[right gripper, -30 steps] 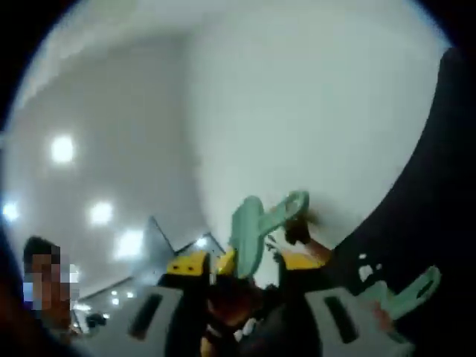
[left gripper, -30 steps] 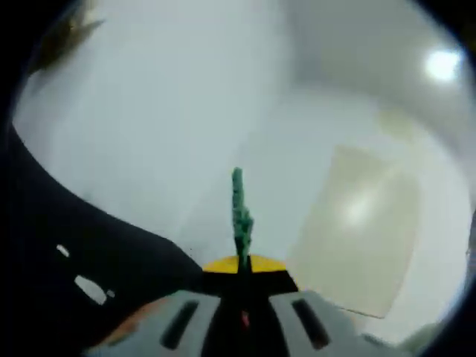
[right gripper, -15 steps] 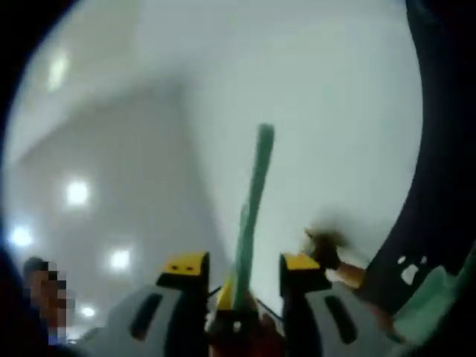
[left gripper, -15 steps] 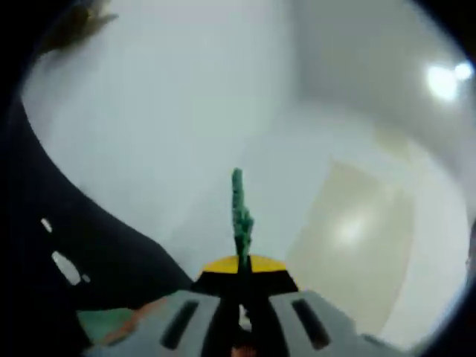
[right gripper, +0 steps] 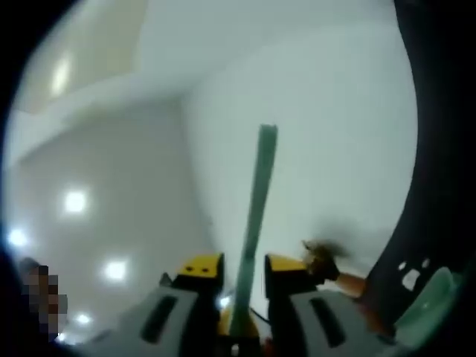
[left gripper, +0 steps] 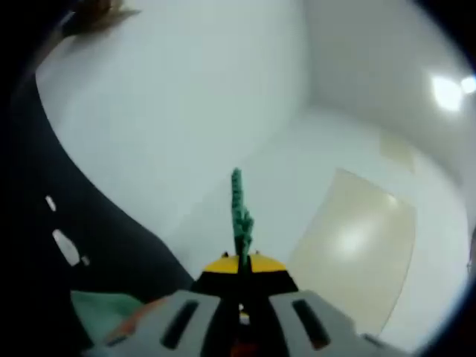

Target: Pick up the broom and sweep the trash on the tabletop into the dustpan.

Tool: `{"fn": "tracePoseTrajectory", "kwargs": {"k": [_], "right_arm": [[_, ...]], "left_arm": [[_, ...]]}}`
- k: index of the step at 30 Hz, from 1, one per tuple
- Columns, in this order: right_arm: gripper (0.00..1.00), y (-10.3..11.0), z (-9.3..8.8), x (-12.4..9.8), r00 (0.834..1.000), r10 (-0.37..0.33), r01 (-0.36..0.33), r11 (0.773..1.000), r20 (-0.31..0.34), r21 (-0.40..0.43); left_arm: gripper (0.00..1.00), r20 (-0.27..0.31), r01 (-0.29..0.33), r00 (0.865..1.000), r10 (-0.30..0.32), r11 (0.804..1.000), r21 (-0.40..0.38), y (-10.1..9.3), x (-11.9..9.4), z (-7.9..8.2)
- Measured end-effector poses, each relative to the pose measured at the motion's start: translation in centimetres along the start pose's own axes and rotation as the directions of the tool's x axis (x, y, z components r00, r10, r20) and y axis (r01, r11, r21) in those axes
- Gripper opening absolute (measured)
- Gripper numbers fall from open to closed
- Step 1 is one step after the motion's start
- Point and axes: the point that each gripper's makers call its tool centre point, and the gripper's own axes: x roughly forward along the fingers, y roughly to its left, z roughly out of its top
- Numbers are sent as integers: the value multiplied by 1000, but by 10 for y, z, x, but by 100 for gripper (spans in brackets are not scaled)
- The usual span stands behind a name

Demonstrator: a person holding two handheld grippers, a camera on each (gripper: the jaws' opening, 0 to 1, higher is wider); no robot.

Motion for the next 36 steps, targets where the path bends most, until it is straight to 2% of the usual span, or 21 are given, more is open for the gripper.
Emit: {"fn": "tracePoseTrajectory", "kwargs": {"k": [3,10,14,18,27,30,31,33,35,36], "right_arm": [[17,-4,-4,-1,1000,-7,7,1000,-3,9],[16,-6,-1,-3,999,-18,17,999,38,30],[12,-11,-3,-3,999,-39,39,999,27,20],[6,-16,0,-5,997,-59,59,998,42,7],[5,-20,0,-7,996,-81,80,996,37,42],[5,-23,1,-8,994,-99,98,995,39,35],[5,-23,2,-8,994,-103,101,994,42,32],[5,-25,6,-9,992,-115,114,993,42,22],[5,-24,12,-9,991,-128,128,992,41,4],[5,-22,15,-10,991,-127,127,992,43,-3]], "left_arm": [[2,-2,-8,1000,8,1000,-8,4,0,-5],[2,-1,-19,1000,19,999,-32,11,1,-14],[2,-10,-18,1000,17,999,-36,12,3,-17],[2,-14,-18,1000,18,999,-32,12,3,-20],[3,-14,-21,1000,21,999,-33,15,3,-23],[4,-31,-36,999,36,999,-9,18,3,-25],[6,-48,-54,997,56,998,31,21,3,-26],[17,-48,-68,996,73,993,97,23,3,-24],[29,-66,-34,997,43,991,130,15,3,-23],[31,-86,-14,996,28,987,158,11,2,-24]]}}
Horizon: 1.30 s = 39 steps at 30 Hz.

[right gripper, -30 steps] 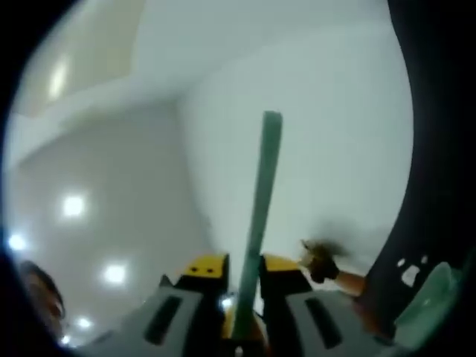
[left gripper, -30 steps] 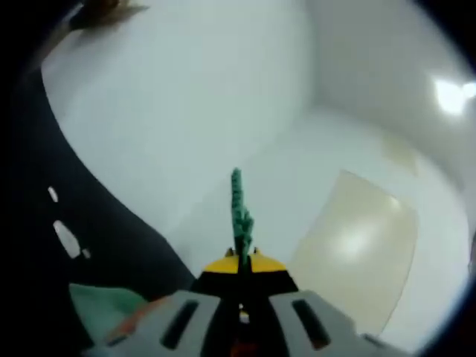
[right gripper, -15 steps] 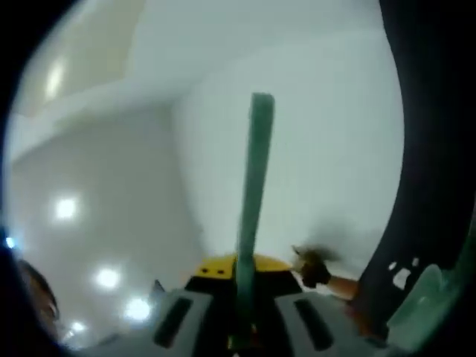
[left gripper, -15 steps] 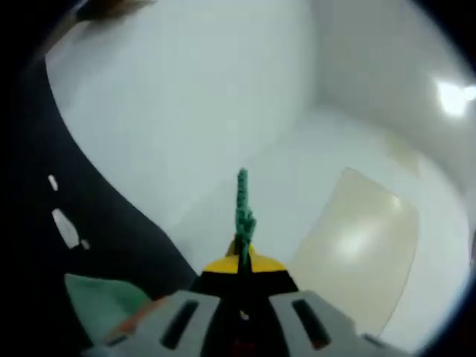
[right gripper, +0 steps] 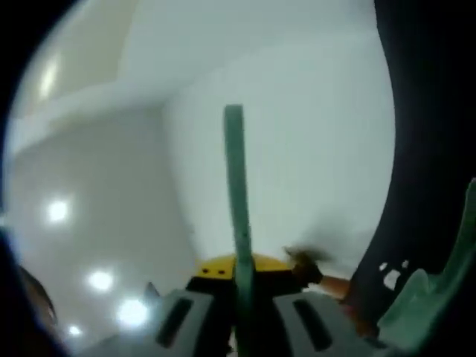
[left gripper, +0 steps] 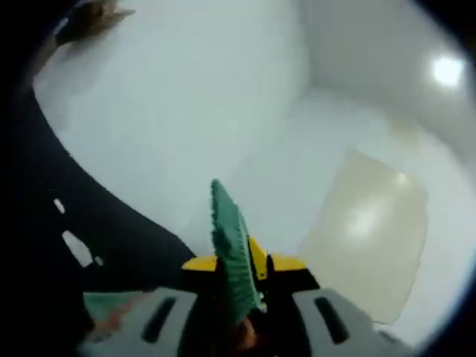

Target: Pick up the broom and sweep the trash on the tabletop into the dustpan.

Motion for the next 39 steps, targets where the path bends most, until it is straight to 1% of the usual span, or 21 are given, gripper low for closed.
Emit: {"fn": "tracePoseTrajectory", "kwargs": {"k": [2,3,5,7,9,13,15,18,20,21,24,26,27,28,30,32,34,35,36,37,39], "right_arm": [[5,1,7,-1,1000,-19,19,1000,6,-25],[5,1,9,-2,1000,-24,24,999,3,-39],[5,-2,14,-3,998,-58,58,997,5,-42],[5,-1,19,-4,998,-60,60,997,-2,-53],[4,-4,27,-9,995,-97,98,993,9,-64],[4,-8,38,-16,991,-132,130,986,-7,-102],[4,-9,44,-20,990,-141,139,980,-2,-141],[4,-9,53,-23,988,-153,151,972,2,-180],[4,-8,61,-26,986,-169,165,958,5,-235],[4,-5,64,-26,986,-165,157,950,-6,-269],[4,5,73,-29,984,-177,161,917,-10,-365],[4,12,84,-30,982,-188,173,886,8,-429],[4,17,89,-31,983,-186,171,877,11,-448],[4,20,91,-31,983,-186,170,875,11,-453],[4,27,101,-33,982,-189,175,843,24,-509],[4,32,110,-35,978,-209,187,799,28,-571],[4,37,117,-36,976,-217,189,761,31,-621],[4,40,121,-38,975,-221,191,742,35,-643],[4,43,123,-39,974,-225,191,731,32,-655],[4,44,125,-41,972,-233,195,720,33,-666],[4,46,128,-45,969,-246,200,690,34,-695]], "left_arm": [[31,-47,3,999,0,998,69,-2,-2,-2],[31,-47,1,999,3,996,84,-3,-2,-1],[32,-43,1,999,3,997,80,-4,-2,3],[31,-23,0,1000,2,998,66,-1,-5,9],[30,-9,-5,1000,5,999,52,2,-8,13],[29,-7,-23,1000,23,998,60,8,-10,13],[29,-10,-30,999,31,997,67,12,-11,11],[29,-35,-56,998,61,992,115,20,-11,6],[29,-56,-65,996,74,987,149,23,-10,3],[29,-72,-67,994,81,983,173,25,-10,1],[30,-131,-64,987,97,969,237,33,-6,-5],[33,-172,-58,979,110,958,281,37,-2,-11],[36,-193,-51,975,111,955,293,39,0,-13],[40,-210,-32,972,101,950,311,39,3,-15],[45,-265,1,960,90,945,327,40,8,-22],[48,-315,29,945,92,934,357,42,13,-31],[48,-382,75,920,87,918,390,42,18,-45],[49,-413,94,907,87,912,399,43,21,-52],[51,-446,126,892,75,906,404,42,23,-59],[54,-472,141,878,75,904,405,43,27,-65],[53,-539,183,837,93,881,436,49,34,-78]]}}
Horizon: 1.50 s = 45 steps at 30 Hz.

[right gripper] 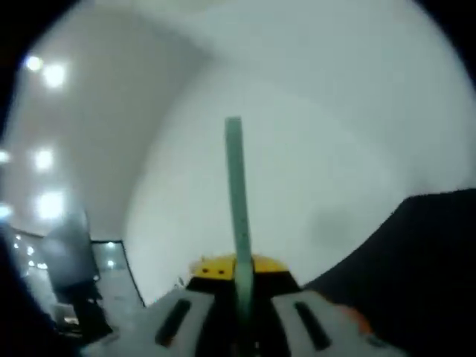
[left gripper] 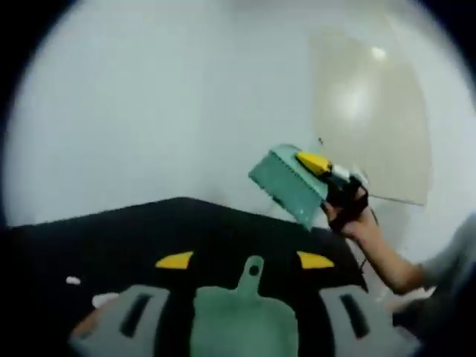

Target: Pick up the broom and sweep the trash on the tabletop into the dustpan.

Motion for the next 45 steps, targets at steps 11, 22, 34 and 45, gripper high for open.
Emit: {"fn": "tracePoseTrajectory", "kwargs": {"k": [11,22,34,45], "right_arm": [[4,-10,9,-21,998,-40,32,988,-45,-154],[4,-28,15,-33,995,-78,64,979,-67,-195],[4,-44,21,-48,994,-98,87,979,-54,-187],[4,-53,16,-52,993,-102,93,982,-51,-162]], "left_arm": [[55,-210,155,968,-135,985,80,-24,55,-26],[49,-347,185,928,-133,975,124,-22,79,-45],[39,-409,180,905,-114,976,124,-16,91,-55],[26,-422,178,901,-98,972,155,-15,96,-60]]}}
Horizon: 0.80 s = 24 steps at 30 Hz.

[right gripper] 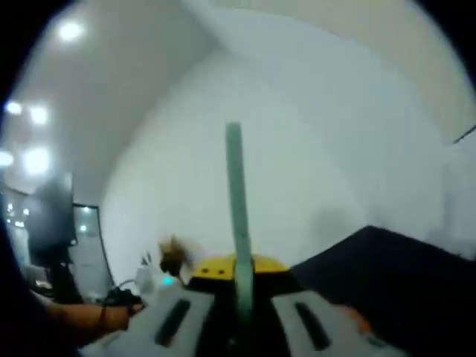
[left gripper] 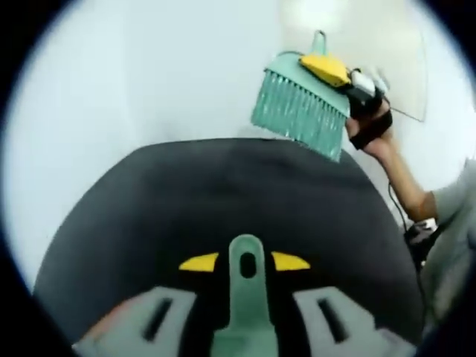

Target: Pick up the broom and sweep the trash on the tabletop into the dustpan.

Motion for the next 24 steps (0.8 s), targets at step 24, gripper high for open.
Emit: {"fn": "tracePoseTrajectory", "kwargs": {"k": [24], "right_arm": [[4,13,8,-1,1000,26,-26,1000,13,14]], "left_arm": [[19,-39,-99,994,98,994,-34,3,-31,6]]}}
